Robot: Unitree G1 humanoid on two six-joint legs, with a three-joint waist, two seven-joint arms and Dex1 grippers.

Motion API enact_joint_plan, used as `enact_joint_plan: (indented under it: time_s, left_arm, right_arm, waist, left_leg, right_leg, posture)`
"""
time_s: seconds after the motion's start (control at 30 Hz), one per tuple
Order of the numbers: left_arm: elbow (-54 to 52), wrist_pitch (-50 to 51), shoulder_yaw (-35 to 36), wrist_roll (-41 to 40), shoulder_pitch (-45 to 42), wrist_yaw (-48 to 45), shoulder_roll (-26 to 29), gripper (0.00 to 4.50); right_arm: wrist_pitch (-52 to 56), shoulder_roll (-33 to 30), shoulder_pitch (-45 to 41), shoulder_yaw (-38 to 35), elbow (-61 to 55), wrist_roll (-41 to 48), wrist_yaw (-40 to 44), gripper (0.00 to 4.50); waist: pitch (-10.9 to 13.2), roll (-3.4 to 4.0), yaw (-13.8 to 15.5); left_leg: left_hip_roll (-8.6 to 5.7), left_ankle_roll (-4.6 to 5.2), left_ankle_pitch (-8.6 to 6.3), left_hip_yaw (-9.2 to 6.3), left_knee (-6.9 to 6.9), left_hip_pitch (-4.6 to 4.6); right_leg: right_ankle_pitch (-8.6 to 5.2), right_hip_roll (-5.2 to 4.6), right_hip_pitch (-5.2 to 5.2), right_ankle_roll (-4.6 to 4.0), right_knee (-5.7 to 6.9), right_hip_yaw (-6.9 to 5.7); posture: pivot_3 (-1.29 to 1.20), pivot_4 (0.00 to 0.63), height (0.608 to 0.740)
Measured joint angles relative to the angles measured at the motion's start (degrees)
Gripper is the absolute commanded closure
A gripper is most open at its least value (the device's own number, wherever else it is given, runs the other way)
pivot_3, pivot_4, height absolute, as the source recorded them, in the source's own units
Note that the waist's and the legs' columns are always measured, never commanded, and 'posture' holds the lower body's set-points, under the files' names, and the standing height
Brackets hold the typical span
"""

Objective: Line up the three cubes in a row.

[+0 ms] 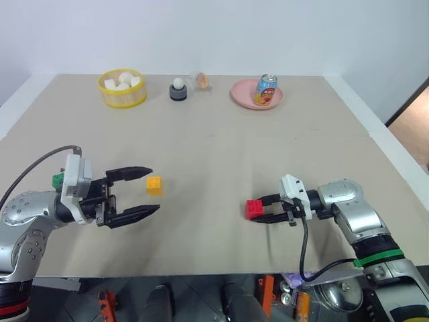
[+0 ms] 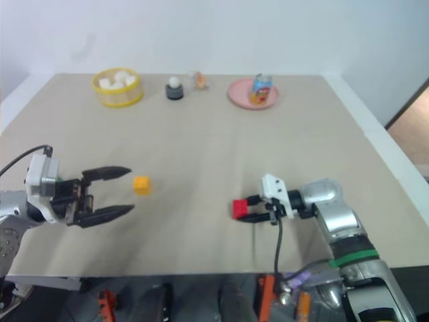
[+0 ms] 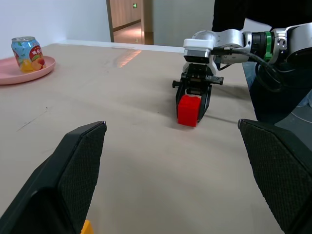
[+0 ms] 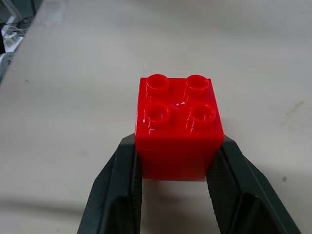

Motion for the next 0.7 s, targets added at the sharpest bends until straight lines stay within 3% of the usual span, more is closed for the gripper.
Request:
enact_joint_plan:
  time_s: [0.7]
  left_arm:
    - [-0.74,0.1,0.93,-1.03,-0.32,2.09,0.48,0.0]
  right_arm:
    - [-4.28,0.46,-1.95,0.65,4.23,-1.82,2.38,3.26]
  waist:
    - [0.0,0.0,0.0]
  left_leg:
    - [0.0,0.0,0.0,0.0,0.0,-0.01]
  right_leg:
    - [0.0,0.0,0.0,0.0,0.01,0.0]
  posture:
    - [0.0,0.15,0.74]
